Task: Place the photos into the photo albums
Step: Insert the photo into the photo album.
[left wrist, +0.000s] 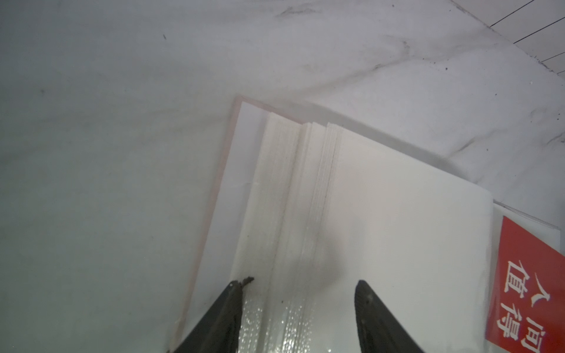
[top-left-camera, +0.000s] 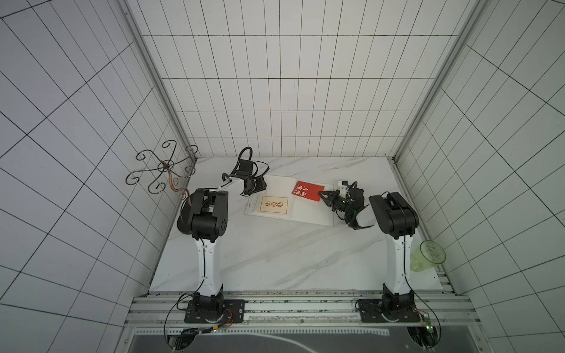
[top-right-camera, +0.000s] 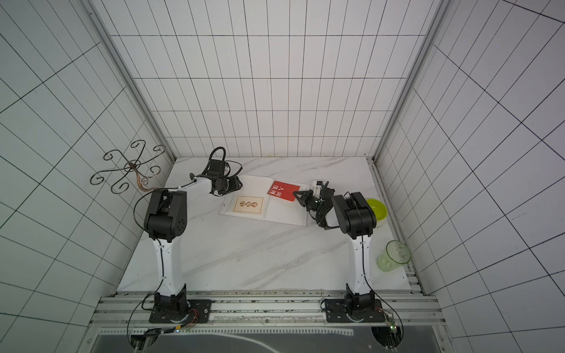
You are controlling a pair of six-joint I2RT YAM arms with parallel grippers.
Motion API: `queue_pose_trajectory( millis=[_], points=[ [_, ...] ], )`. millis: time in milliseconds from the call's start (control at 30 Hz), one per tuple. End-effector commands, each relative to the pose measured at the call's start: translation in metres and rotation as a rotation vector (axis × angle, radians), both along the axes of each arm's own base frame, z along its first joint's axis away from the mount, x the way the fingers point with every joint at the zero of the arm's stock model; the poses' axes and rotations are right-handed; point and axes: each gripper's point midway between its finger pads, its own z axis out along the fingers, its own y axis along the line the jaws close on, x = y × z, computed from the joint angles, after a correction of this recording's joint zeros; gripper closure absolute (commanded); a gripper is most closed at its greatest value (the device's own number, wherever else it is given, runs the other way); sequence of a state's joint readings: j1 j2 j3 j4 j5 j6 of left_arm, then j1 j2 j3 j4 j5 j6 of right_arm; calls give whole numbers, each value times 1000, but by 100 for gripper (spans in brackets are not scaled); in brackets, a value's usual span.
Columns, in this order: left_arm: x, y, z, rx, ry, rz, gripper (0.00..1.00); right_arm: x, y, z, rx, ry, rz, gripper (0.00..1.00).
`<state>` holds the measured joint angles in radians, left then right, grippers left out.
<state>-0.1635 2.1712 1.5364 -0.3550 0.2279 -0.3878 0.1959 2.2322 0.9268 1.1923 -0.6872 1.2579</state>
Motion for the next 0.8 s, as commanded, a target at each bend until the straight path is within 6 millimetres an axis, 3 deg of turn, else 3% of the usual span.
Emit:
queue_pose_trajectory(
  millis=[0, 400, 767],
  points=[
    [-40, 11, -64, 41, 208, 20, 41, 12, 12, 1, 20, 4, 52, 100],
    [-45, 9, -73, 12, 226, 29, 41, 21, 59, 7, -6, 7, 238, 100],
    [-49, 4, -85, -23, 255, 27, 41, 38, 77, -4, -29, 26, 283, 100]
  ],
)
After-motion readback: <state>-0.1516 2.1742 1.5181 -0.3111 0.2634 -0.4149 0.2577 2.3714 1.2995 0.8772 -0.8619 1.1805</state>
